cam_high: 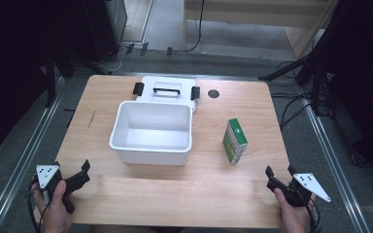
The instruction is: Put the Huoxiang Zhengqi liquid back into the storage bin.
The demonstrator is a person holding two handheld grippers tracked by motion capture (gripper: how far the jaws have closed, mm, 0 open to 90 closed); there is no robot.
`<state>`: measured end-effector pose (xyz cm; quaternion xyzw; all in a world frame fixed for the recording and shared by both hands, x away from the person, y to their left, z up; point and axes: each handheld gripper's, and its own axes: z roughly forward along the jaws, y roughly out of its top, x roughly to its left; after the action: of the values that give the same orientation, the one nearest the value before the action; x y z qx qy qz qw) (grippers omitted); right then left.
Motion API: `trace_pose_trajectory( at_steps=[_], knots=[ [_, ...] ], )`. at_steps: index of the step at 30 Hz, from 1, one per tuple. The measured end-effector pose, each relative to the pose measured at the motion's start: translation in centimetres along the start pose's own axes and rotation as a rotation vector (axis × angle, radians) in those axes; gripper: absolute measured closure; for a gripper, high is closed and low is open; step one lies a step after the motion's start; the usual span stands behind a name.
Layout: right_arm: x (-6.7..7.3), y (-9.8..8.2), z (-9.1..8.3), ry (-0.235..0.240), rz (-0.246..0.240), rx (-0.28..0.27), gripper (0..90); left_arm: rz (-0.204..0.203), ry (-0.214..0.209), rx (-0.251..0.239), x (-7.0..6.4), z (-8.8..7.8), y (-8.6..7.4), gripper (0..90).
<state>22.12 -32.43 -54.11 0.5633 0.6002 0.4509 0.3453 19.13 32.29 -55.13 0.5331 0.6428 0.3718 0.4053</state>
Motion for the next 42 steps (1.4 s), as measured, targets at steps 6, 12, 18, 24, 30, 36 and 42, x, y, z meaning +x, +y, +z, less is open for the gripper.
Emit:
trace_pose_trajectory(
  at_steps=[6, 12, 18, 24, 30, 36, 42],
  knots=[
    [-0.3, 0.1, 0.0, 0.051, 0.024, 0.019, 21.3, 0.019, 0.005, -0.005, -0.3, 0.0, 0.0, 1.0],
    [-0.4, 0.2, -0.1, 0.062, 0.031, 0.039, 20.2, 0.007, -0.007, 0.011, -0.2, 0.0, 0.0, 1.0],
    [2.0, 0.3, 0.5, 0.082, -0.125, 0.146, 20.0, 0.011, -0.012, 0.014, -0.3, 0.1, 0.0, 1.0],
    [4.2, 0.4, 1.5, 0.135, -0.192, 0.25, 20.0, 0.017, -0.007, 0.01, -0.4, 0.1, 0.0, 1.0],
    [5.5, 1.4, 1.9, 0.153, -0.225, 0.367, 20.0, 0.025, 0.003, 0.011, -0.5, 0.0, 0.0, 1.0],
    [6.7, 3.3, 2.2, 0.154, -0.305, 0.525, 18.7, 0.036, 0.008, 0.009, -0.5, 0.0, 0.0, 1.0],
    [8.2, 5.6, 2.9, 0.187, -0.343, 0.76, 13.4, 0.029, 0.001, 0.016, -0.5, 0.0, 0.0, 1.0]
  ],
)
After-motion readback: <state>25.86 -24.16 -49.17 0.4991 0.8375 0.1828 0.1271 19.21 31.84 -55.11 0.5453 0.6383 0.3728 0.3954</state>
